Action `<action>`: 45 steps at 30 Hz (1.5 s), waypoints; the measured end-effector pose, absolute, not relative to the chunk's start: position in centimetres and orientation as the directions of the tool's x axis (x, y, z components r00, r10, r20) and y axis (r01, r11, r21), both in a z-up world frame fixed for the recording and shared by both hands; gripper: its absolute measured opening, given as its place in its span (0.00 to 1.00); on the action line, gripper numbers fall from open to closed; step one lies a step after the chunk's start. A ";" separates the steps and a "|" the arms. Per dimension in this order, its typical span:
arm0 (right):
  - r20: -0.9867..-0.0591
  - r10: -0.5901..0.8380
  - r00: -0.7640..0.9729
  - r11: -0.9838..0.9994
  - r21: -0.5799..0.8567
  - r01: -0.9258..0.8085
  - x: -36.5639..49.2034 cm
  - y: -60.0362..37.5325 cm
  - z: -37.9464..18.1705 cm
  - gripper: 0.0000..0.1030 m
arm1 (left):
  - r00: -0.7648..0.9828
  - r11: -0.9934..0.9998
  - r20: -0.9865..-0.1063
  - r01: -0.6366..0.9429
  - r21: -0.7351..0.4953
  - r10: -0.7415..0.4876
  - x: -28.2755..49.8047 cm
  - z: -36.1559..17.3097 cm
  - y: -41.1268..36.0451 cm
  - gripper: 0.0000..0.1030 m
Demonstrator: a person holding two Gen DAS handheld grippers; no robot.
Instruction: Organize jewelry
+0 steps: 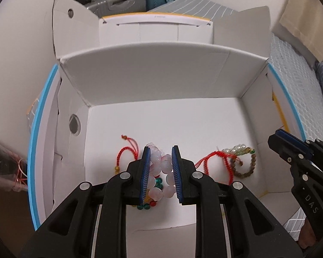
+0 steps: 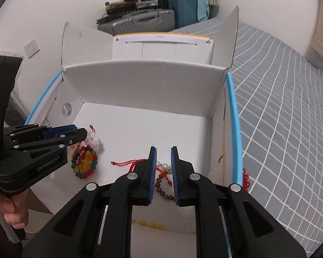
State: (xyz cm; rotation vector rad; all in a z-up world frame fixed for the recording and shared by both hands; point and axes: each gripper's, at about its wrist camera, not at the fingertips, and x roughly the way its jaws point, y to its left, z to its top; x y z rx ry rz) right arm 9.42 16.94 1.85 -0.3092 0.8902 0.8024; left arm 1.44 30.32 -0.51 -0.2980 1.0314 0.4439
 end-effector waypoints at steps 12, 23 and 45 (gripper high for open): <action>-0.755 0.528 0.389 0.691 0.116 -0.714 10.3 14.8 3.8 0.64 | 0.470 0.852 -0.844 -0.522 -0.030 0.258 0.4 0.6 30.5 0.58; -0.739 0.482 0.470 0.780 0.117 -0.615 14.6 9.6 4.6 0.79 | 0.518 0.858 -0.810 -0.513 -0.038 0.274 1.0 2.3 29.8 0.90; -0.893 0.288 0.346 0.867 0.090 -0.490 21.5 6.7 -8.9 0.60 | 0.504 0.869 -0.827 -0.492 -0.040 0.247 2.1 0.7 29.2 0.94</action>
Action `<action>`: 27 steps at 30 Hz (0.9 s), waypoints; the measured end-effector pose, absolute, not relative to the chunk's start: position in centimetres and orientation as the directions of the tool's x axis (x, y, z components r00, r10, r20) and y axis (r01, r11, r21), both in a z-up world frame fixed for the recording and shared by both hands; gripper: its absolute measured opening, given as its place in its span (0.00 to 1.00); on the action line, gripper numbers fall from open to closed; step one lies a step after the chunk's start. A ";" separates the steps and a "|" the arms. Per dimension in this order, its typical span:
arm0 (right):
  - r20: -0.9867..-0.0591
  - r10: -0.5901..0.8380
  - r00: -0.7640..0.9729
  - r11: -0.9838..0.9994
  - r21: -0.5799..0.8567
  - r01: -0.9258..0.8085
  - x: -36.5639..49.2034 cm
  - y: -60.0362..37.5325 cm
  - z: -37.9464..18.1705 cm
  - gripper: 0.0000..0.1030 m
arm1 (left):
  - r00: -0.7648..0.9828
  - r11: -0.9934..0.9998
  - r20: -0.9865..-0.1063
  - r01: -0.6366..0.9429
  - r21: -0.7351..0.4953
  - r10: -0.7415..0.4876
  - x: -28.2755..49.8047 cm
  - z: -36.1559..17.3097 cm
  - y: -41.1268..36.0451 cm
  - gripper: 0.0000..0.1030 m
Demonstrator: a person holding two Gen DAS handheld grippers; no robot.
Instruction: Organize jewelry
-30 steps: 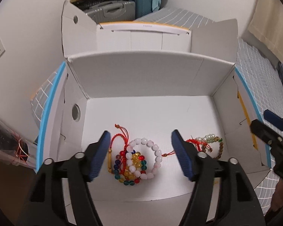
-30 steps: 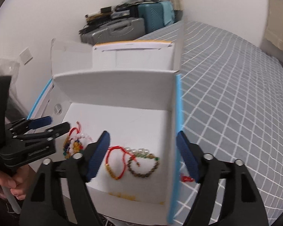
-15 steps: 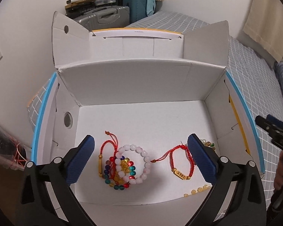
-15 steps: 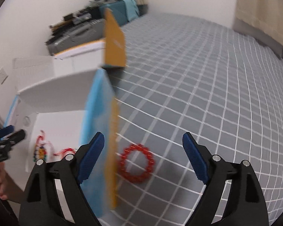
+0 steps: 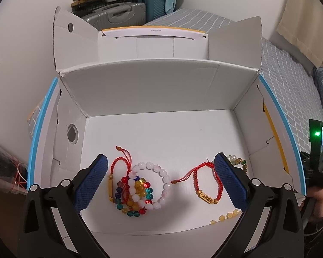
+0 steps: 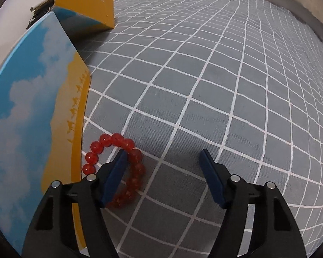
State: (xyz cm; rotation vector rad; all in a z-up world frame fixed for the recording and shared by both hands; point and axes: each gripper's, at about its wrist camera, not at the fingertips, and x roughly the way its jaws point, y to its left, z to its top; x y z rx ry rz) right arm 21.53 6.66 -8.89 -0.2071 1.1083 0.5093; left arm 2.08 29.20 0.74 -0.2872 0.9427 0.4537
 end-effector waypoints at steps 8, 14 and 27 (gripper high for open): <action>-0.894 0.246 0.374 0.846 0.010 -0.534 20.6 8.2 -9.1 0.39 | 0.510 0.873 -0.829 -0.485 -0.059 0.228 2.0 0.7 29.2 0.94; -0.890 0.250 0.380 0.827 -0.009 -0.563 19.9 8.7 -9.3 0.13 | 0.512 0.873 -0.829 -0.483 -0.063 0.224 1.8 0.6 29.1 0.94; -0.850 0.309 0.427 0.851 0.048 -0.522 19.4 6.9 -5.9 0.12 | 0.518 0.874 -0.825 -0.481 -0.064 0.224 1.7 0.7 28.9 0.94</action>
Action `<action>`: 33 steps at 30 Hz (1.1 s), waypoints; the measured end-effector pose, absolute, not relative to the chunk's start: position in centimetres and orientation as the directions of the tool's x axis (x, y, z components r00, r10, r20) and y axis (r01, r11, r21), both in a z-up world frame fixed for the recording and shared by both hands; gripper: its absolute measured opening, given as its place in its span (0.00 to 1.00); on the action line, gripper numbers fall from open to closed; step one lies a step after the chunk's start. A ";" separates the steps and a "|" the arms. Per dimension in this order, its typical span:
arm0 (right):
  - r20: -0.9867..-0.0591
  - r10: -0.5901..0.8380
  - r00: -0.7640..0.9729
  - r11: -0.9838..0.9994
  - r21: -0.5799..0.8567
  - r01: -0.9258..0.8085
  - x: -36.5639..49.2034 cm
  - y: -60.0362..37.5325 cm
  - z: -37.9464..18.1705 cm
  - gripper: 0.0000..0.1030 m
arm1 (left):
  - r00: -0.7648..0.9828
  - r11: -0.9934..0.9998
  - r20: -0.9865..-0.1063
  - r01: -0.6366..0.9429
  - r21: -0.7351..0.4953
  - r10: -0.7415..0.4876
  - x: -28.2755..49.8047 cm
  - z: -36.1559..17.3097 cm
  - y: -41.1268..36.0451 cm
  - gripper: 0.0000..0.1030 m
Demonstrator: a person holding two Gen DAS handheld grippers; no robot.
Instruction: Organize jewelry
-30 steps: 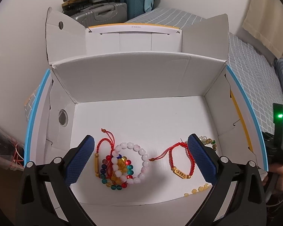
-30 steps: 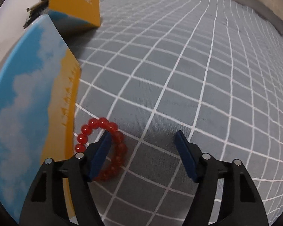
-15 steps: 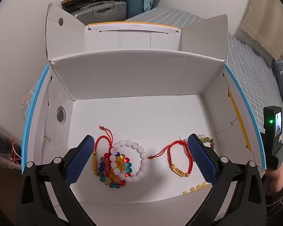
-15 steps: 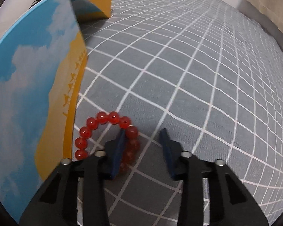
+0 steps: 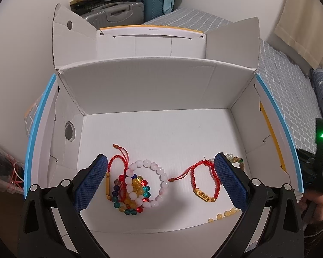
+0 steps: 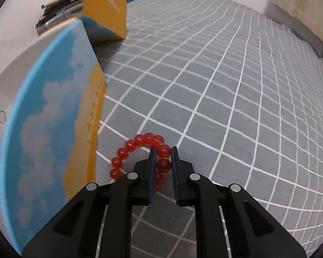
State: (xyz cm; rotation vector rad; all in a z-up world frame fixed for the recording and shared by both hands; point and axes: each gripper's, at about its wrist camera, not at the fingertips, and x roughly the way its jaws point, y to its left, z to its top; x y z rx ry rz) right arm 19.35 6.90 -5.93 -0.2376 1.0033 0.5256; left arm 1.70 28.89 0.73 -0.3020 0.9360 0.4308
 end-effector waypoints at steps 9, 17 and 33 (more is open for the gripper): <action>-0.785 0.363 0.501 0.835 0.037 -0.548 17.0 7.1 -0.8 0.12 | 0.523 0.873 -0.819 -0.485 -0.058 0.236 1.5 1.3 28.9 0.94; -0.717 0.397 0.573 0.827 0.009 -0.561 15.9 7.7 4.8 0.12 | 0.534 0.871 -0.802 -0.490 -0.036 0.267 1.0 2.8 29.2 0.94; -0.653 0.529 0.542 0.727 0.018 -0.687 10.5 13.3 9.8 0.13 | 0.542 0.854 -0.782 -0.520 -0.024 0.308 -0.4 4.3 30.6 0.94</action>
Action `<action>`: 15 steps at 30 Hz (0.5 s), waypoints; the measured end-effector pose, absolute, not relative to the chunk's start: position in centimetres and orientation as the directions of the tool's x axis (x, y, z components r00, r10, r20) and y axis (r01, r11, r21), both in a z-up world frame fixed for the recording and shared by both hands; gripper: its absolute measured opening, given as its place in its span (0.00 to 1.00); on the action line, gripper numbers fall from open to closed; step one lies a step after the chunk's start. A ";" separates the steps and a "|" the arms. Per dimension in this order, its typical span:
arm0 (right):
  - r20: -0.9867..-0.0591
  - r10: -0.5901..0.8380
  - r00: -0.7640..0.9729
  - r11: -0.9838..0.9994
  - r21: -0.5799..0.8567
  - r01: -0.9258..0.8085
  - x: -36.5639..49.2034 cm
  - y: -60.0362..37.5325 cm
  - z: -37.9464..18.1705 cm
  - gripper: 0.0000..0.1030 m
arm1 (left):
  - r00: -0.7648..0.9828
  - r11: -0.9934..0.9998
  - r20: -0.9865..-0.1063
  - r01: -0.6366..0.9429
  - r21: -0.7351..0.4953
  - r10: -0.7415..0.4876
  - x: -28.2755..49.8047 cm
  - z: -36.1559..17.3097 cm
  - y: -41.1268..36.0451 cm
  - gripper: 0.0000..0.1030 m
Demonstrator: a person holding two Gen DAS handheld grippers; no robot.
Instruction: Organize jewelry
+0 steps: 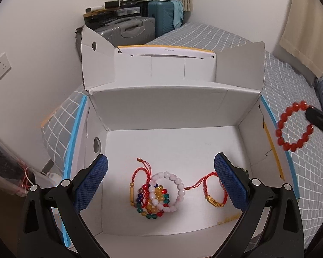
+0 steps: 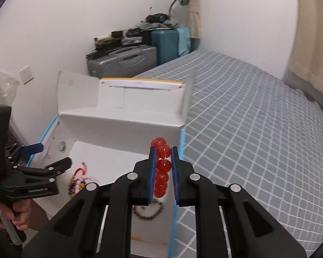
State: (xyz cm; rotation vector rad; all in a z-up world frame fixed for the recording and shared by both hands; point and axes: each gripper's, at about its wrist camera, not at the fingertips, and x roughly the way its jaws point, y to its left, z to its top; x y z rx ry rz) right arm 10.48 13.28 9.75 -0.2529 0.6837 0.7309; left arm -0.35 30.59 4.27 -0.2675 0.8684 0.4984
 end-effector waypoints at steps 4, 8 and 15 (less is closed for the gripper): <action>-0.686 0.528 0.501 0.709 0.031 -0.704 9.9 15.0 7.9 0.13 | 0.544 0.857 -0.784 -0.514 -0.030 0.299 -0.7 3.9 30.8 0.94; -0.728 0.508 0.461 0.706 0.044 -0.707 10.1 16.3 5.5 0.13 | 0.533 0.853 -0.792 -0.520 -0.031 0.296 -1.0 3.1 31.1 0.94; -0.764 0.481 0.431 0.706 0.046 -0.706 10.3 17.5 3.2 0.13 | 0.522 0.849 -0.803 -0.527 -0.038 0.288 -1.4 2.2 31.6 0.94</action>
